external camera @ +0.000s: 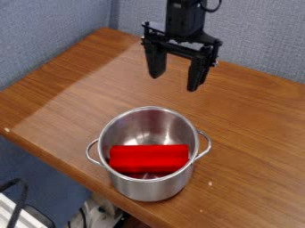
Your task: Move the red object from the metal pot to the table
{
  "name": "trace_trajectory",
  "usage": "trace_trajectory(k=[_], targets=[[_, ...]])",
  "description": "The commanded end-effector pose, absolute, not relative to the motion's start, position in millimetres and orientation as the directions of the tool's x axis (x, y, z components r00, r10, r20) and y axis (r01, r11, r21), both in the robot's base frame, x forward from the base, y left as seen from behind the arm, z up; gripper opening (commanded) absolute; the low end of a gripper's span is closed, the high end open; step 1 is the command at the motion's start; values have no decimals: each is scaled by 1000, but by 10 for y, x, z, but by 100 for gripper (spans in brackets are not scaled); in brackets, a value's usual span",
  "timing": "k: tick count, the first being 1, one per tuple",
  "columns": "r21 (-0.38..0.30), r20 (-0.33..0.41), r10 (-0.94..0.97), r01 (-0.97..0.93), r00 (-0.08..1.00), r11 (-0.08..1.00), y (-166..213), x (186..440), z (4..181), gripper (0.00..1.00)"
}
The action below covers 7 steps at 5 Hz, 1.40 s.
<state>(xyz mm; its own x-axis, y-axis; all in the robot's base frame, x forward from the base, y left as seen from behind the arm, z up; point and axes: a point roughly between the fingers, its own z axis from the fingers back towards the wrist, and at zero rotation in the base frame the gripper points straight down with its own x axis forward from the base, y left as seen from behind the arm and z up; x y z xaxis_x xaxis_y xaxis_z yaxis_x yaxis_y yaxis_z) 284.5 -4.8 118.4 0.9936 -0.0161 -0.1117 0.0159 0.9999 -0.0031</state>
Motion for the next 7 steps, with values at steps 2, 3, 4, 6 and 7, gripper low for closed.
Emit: trace_trajectory(k=[2,3,4,6,7], targets=[[-4,-83,-119,119,989,993,-24,2246,1353,100],[2,-82,-153,154,985,988,25,2039,1285,100],[7,-48,-184,184,982,983,75,1948,1162,100],[31,19,-228,228,973,973,108,1839,886,100],[27,48,-239,238,970,971,94,1821,770,100]])
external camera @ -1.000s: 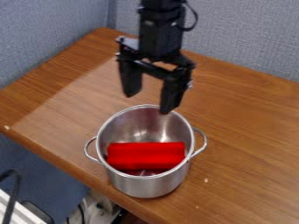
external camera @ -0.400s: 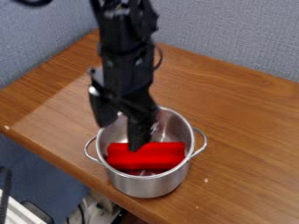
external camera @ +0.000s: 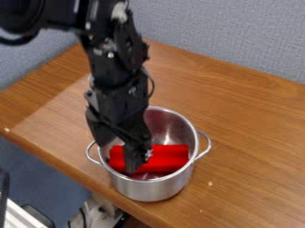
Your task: Move the red object from the metal pot to the table
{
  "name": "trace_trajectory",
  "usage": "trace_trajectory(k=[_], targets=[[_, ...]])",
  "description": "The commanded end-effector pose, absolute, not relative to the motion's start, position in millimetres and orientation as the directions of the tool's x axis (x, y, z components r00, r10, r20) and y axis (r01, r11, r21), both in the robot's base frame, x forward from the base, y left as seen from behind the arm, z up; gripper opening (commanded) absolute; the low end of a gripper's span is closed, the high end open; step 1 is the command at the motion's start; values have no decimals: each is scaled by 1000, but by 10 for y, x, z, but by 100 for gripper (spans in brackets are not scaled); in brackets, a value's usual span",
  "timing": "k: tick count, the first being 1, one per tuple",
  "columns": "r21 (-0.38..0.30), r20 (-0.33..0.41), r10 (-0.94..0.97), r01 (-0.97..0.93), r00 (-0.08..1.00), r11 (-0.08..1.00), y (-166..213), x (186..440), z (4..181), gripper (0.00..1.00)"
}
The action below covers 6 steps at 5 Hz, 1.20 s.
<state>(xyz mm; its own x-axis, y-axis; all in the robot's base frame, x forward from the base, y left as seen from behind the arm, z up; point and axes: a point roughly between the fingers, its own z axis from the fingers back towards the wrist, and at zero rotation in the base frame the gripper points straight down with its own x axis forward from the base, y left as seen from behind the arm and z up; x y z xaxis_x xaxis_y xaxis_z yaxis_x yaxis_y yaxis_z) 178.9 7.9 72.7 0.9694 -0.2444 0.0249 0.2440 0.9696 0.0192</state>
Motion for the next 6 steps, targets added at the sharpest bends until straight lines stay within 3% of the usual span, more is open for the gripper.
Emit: trace_trajectory(k=[1,6], targets=[[40,45,-241,239,970,970,92,1817,680,100],[32,-4,-237,237,972,971,117,1869,414,100]])
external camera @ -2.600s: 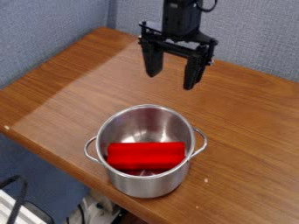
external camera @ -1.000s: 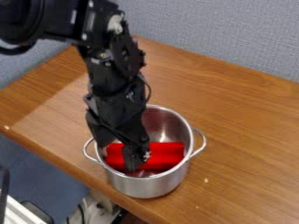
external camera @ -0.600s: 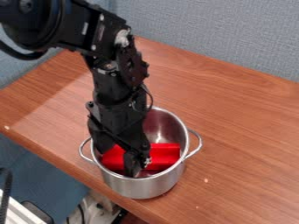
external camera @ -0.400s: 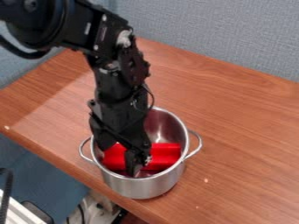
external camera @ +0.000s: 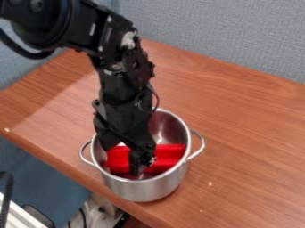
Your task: Move the red object from the metal pot to the table
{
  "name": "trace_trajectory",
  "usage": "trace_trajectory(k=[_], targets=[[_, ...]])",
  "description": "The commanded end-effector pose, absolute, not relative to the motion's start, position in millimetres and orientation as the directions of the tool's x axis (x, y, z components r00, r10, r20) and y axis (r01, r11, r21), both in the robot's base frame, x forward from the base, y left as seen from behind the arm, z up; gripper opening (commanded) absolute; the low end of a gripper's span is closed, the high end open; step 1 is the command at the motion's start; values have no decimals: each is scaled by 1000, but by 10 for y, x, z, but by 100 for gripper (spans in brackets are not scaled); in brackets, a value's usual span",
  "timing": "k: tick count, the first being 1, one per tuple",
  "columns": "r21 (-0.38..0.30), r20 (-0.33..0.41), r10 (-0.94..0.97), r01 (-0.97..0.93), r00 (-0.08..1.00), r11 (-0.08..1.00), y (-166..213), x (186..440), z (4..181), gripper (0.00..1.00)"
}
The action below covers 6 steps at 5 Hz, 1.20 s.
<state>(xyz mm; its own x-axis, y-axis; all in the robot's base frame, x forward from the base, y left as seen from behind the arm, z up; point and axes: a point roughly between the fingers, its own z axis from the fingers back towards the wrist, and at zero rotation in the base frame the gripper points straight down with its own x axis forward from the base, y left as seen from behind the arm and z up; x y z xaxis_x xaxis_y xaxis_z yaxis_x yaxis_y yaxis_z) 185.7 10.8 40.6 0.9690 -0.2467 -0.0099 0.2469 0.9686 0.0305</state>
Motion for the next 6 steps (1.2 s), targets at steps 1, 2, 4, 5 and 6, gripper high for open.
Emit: trace_trajectory(k=[1,2,4,5,6], targets=[[32,-11,-234,234,972,972,126,1885,371,100],[30,-12,-233,234,972,972,126,1913,339,100],[26,-13,-229,229,973,973,113,1941,319,0],[19,-5,-221,221,975,975,113,1943,389,0],[5,4,-222,222,975,975,96,1937,464,0]])
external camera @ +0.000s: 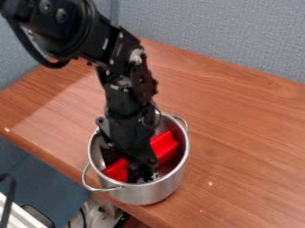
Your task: Move the red object from the metal pot to the table
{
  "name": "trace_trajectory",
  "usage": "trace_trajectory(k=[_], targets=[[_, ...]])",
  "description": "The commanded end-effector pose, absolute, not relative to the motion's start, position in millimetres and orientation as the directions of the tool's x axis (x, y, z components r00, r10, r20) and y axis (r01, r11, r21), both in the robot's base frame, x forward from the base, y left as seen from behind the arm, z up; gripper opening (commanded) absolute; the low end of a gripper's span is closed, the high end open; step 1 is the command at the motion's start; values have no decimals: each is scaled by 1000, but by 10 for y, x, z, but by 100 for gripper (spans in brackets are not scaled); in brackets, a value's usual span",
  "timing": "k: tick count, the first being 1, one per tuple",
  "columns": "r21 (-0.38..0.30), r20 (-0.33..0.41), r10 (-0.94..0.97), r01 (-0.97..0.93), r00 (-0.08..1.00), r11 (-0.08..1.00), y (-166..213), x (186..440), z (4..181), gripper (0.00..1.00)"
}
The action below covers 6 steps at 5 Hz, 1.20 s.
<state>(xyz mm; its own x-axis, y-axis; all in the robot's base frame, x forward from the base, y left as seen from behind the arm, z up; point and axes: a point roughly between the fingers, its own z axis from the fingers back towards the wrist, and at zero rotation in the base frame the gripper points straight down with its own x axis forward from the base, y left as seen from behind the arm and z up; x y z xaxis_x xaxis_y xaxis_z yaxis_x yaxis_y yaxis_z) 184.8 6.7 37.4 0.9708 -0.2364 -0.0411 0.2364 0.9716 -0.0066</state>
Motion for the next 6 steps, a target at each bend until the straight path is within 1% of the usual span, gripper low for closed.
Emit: trace_trajectory(k=[1,2,3,4,6], targets=[[-6,37,-217,218,975,976,96,1954,652,0],[-18,114,-195,198,974,980,108,1985,1030,0],[-31,156,-155,162,976,986,211,2159,1300,0],[-41,177,-127,136,976,990,228,2282,1394,0],[-31,130,-173,178,976,984,147,2222,1024,0]])
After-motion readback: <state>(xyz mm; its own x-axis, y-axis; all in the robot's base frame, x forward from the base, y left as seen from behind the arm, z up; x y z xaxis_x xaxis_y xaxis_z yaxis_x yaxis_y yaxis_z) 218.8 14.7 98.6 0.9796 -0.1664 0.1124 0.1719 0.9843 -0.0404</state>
